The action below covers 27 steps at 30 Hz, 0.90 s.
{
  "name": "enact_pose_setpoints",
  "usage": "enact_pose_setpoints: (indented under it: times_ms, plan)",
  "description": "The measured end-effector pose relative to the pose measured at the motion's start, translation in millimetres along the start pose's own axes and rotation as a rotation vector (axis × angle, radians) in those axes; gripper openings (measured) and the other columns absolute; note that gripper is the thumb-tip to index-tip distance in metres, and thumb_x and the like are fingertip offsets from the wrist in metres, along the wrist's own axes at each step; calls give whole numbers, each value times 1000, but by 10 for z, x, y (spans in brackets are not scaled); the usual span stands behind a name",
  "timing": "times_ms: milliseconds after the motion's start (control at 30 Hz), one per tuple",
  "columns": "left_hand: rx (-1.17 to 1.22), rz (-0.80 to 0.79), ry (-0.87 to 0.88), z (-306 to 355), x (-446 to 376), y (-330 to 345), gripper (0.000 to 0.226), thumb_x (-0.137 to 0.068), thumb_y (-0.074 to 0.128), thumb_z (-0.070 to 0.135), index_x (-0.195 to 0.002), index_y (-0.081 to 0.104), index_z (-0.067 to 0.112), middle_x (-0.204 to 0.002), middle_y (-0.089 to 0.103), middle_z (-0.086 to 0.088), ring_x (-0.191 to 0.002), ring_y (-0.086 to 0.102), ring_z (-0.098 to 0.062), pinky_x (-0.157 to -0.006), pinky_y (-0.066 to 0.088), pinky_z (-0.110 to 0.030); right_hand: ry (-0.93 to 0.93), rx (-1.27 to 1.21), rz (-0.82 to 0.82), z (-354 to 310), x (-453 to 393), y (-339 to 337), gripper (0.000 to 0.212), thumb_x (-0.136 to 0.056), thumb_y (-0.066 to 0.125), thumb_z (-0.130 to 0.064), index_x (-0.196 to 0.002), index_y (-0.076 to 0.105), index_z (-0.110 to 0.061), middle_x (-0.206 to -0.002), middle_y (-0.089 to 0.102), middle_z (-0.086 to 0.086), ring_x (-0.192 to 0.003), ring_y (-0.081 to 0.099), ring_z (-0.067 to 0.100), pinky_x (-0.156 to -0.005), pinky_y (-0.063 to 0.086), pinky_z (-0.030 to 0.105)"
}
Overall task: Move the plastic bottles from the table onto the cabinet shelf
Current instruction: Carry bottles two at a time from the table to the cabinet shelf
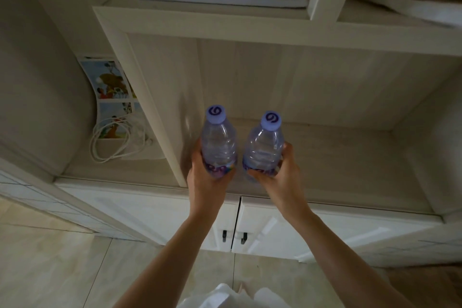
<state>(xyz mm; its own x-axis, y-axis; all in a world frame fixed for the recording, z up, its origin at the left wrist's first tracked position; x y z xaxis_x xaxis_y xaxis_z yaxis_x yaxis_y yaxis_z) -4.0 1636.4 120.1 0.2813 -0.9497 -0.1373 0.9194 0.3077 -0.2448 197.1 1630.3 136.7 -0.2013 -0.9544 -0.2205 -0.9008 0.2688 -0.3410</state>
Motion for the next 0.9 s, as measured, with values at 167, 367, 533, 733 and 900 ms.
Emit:
enact_pose_setpoints:
  times_ms: [167,367,533,733,900]
  plan:
    - [18,48,60,188,-518,216,79,-69,86,27,-134,42,25,-124,61,9,-110,60,-5,-91,52,-24,8,-20,4,-7,-578,48,68,-65,86,-14,-119,44,-17,-100,59,-14,-84,60,-10,-65,45,4]
    - [6,103,173,301,-907,377,83,-69,85,11,-138,40,12,-131,59,-3,-118,58,-17,-97,48,-29,23,-74,-28,-7,-1090,183,67,-70,82,-10,-124,43,-11,-100,58,-11,-84,59,-4,-59,46,5]
    - [-30,137,236,277,-997,403,84,-69,86,8,-138,39,4,-135,56,-12,-123,56,-23,-101,46,-38,29,-89,-30,91,-1220,281,71,-66,85,-16,-123,43,-11,-107,60,-5,-90,61,-2,-68,49,11]
    - [18,146,164,137,-963,452,84,-71,85,8,-141,38,6,-139,53,-10,-126,53,-19,-105,43,-30,67,-111,-9,220,-1151,281,68,-69,83,-9,-122,41,-10,-110,58,4,-91,61,9,-64,51,13]
    - [41,132,142,185,-1049,489,83,-71,82,1,-141,37,6,-138,49,-4,-118,47,6,-95,39,-4,68,-104,-39,205,-1178,312,74,-71,82,-8,-130,38,-5,-114,56,1,-92,60,6,-62,49,7]
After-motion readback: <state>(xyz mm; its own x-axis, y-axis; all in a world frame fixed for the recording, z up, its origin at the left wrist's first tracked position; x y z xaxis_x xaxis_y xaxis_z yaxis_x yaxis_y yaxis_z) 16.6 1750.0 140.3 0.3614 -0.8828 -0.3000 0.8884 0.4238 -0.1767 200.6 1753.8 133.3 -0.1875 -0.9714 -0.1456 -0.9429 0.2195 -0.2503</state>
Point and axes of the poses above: each hand's wrist, its own x-axis away from the middle knuckle, its own y-axis out of the palm, z = x × y, the point moved 9 cm from there along -x, towards the middle knuckle
